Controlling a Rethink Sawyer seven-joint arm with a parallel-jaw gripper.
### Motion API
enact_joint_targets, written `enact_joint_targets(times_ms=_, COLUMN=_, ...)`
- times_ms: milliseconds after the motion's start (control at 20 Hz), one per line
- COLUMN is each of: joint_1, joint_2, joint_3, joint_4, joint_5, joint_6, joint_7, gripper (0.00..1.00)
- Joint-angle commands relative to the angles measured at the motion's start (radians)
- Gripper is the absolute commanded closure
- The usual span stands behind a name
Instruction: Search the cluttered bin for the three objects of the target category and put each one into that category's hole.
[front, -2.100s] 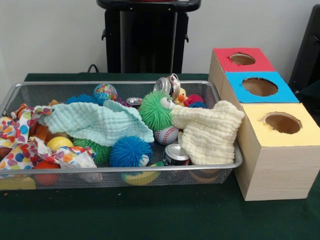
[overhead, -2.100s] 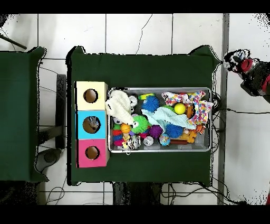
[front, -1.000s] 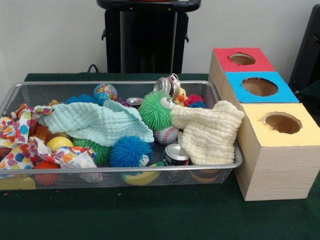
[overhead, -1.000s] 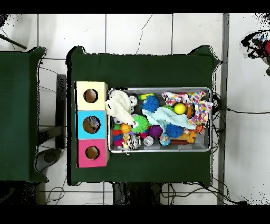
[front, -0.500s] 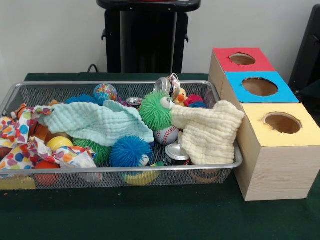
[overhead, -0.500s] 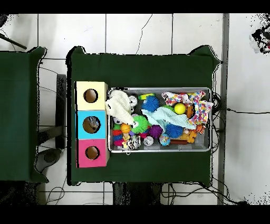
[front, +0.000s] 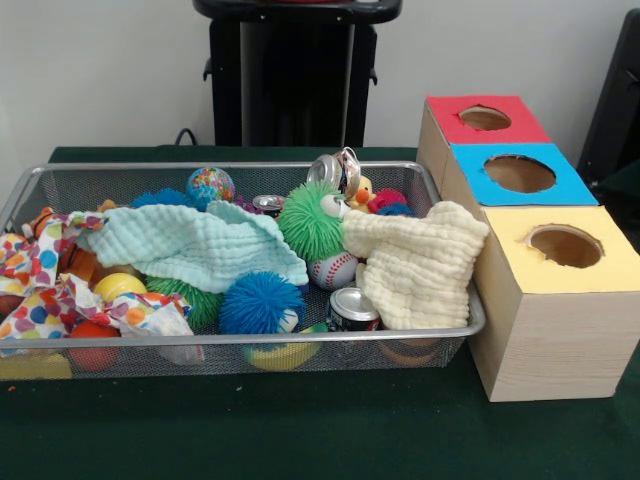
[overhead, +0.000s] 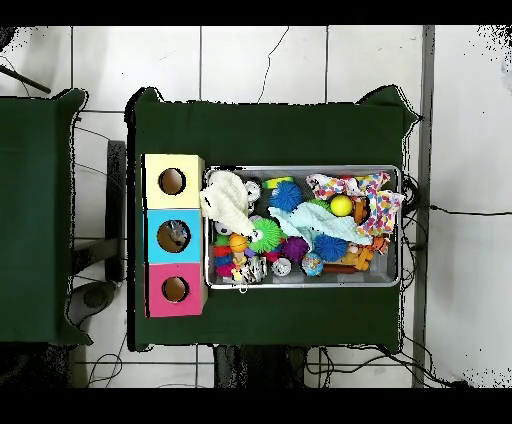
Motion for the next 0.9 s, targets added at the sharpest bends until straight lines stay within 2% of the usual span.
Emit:
enact_joint_targets(times_ms=50, joint_1=0.031, joint_2=0.036, joint_3=-0.014, joint_4=-0.045, joint_5=-0.02, joint_6=0.118, joint_7=-0.388, gripper=1.0)
enact_joint_targets(times_ms=350, joint_1=0.021, joint_2=0.033, joint_3=-0.019, joint_4=-0.006, joint_5=-0.004, joint_6=0.08, joint_7=-0.377, gripper=1.0)
enact_joint_targets(times_ms=500, joint_1=0.012, joint_2=0.001, joint_3=-0.03, joint_4=0.035, joint_5=0.004, joint_6=0.057, joint_7=-0.342, gripper=1.0)
enact_joint_targets(times_ms=600, joint_1=0.005, joint_2=-0.031, joint_3=-0.039, joint_4=0.05, joint_5=0.008, joint_6=0.085, joint_7=-0.322, gripper=1.0)
enact_joint_targets(times_ms=800, joint_1=0.029, joint_2=-0.038, joint_3=-0.03, joint_4=-0.047, joint_5=-0.008, joint_6=0.181, joint_7=-0.327, gripper=1.0)
enact_joint_targets(times_ms=900, joint_1=0.028, joint_2=-0.046, joint_3=-0.028, joint_4=-0.052, joint_5=-0.009, joint_6=0.203, joint_7=-0.344, gripper=1.0)
